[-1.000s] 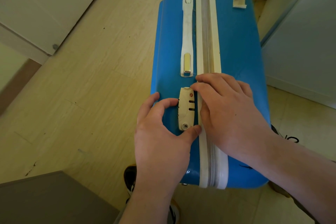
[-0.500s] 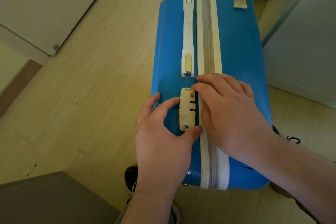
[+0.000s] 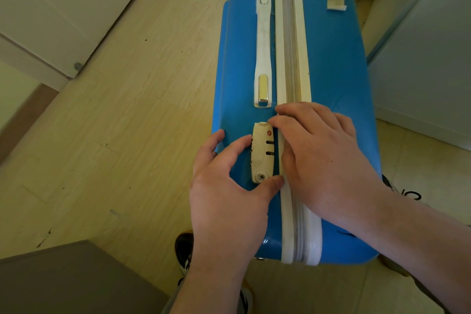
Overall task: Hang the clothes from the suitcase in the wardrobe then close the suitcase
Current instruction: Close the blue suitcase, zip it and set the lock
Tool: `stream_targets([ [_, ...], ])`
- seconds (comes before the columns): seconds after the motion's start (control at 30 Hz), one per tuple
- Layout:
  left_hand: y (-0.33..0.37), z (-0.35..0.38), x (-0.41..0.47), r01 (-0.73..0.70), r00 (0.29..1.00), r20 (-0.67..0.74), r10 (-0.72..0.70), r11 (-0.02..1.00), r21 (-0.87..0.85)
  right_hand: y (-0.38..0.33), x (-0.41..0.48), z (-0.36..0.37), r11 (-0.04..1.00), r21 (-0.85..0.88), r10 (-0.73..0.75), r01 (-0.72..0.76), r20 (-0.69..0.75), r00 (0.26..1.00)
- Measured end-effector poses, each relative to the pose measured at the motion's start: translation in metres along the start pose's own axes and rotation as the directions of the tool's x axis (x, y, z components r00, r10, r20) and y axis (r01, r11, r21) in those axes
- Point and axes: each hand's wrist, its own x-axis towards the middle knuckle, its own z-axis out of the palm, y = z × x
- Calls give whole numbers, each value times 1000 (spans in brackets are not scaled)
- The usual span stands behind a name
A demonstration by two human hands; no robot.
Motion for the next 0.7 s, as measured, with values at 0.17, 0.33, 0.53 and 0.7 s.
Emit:
stream_targets([
  [0.17,1,1,0,3,1000,-20,-3,1000,12,-1,0,1,1000,7,0,0,-14,1000],
  [0.33,1,1,0,1,1000,-13,0,1000,21,0,0,2,1000,12,1,0,-29,1000],
  [0.53,0,1,0,0,1000,8,0,1000,10,0,0,2,1000,11,1,0,-26,1000],
  [0.7,3,-1,0,9,1000,2,-9,1000,17,0,-1,2,1000,11,-5,6,-32,999],
])
